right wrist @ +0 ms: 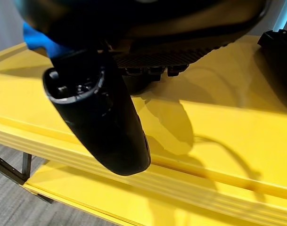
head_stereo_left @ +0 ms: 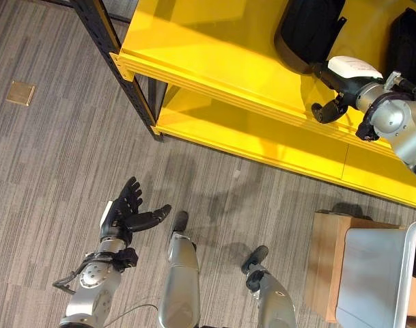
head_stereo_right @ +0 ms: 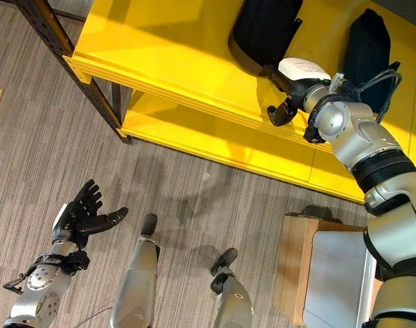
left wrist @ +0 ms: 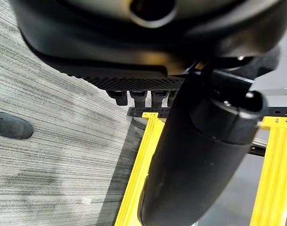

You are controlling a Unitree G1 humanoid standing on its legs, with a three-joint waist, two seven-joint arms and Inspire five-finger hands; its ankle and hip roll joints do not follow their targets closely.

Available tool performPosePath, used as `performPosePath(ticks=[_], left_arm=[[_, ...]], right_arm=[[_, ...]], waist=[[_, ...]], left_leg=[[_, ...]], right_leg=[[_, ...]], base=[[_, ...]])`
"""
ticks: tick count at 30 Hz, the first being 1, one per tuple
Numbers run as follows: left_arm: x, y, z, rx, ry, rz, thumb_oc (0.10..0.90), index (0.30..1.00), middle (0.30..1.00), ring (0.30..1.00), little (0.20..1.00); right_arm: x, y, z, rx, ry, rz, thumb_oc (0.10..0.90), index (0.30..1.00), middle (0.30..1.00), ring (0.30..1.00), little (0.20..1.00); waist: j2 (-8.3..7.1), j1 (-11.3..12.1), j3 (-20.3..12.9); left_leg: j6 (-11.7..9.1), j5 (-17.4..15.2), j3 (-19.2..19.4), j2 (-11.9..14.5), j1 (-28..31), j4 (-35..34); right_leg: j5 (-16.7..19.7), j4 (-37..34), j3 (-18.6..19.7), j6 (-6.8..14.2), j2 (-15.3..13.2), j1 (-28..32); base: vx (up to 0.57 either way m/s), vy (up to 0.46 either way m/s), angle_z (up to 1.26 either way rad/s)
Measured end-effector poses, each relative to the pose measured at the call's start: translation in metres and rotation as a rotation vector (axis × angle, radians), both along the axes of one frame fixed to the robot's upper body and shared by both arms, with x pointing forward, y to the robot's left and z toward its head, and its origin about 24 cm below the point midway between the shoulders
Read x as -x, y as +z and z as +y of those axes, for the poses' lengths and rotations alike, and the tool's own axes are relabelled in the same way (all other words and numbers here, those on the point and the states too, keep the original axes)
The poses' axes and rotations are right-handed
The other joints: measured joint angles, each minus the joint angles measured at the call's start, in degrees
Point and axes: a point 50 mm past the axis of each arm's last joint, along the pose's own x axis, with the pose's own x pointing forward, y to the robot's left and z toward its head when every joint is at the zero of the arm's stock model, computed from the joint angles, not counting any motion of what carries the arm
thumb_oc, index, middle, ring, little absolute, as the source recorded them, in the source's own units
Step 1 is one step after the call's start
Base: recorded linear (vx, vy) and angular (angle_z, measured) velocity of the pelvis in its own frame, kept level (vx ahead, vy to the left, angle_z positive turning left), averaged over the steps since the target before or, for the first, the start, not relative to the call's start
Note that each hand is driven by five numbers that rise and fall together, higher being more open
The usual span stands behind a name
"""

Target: Move parts from the plastic box to the shelf.

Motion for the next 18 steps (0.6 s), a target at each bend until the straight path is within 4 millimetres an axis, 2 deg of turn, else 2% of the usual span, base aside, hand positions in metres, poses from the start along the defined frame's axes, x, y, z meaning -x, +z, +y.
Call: performPosePath(ticks=[3, 13, 18], left_arm=[[0.000, 0.000, 0.000, 0.000, -0.001, 0.000, 0.900, 1.000, 1.000, 1.000, 1.000], [0.001, 0.001, 0.005, -0.002, 0.017, -0.005, 0.900, 1.000, 1.000, 1.000, 1.000], [0.001, 0.004, 0.007, -0.005, 0.026, -0.013, 0.900, 1.000, 1.000, 1.000, 1.000]], right_arm=[[0.001, -0.001, -0.004, 0.033, -0.019, 0.003, 0.900, 1.000, 1.000, 1.000, 1.000], [0.004, -0.008, -0.042, 0.091, -0.181, 0.035, 0.900, 1.000, 1.000, 1.000, 1.000], [0.005, -0.010, -0.048, 0.127, -0.211, 0.045, 0.900, 1.000, 1.000, 1.000, 1.000]], waist=[[-0.15, -0.07, -0.04], [-0.25, 0.01, -0.07], [-0.26, -0.10, -0.07]], left_leg=[[0.02, 0.00, -0.01, 0.01, 0.16, -0.02], [0.18, 0.01, -0.01, -0.01, 0.20, -0.12], [0.07, 0.07, 0.03, -0.02, 0.20, -0.15]], right_leg=[[0.03, -0.01, -0.01, 0.04, 0.01, 0.15], [0.10, -0.13, -0.02, 0.04, 0.01, 0.23], [0.18, -0.34, -0.01, 0.04, 0.06, 0.23]], base=[[0.00, 0.000, 0.00], [0.00, 0.000, 0.00], [0.00, 0.000, 0.00]])
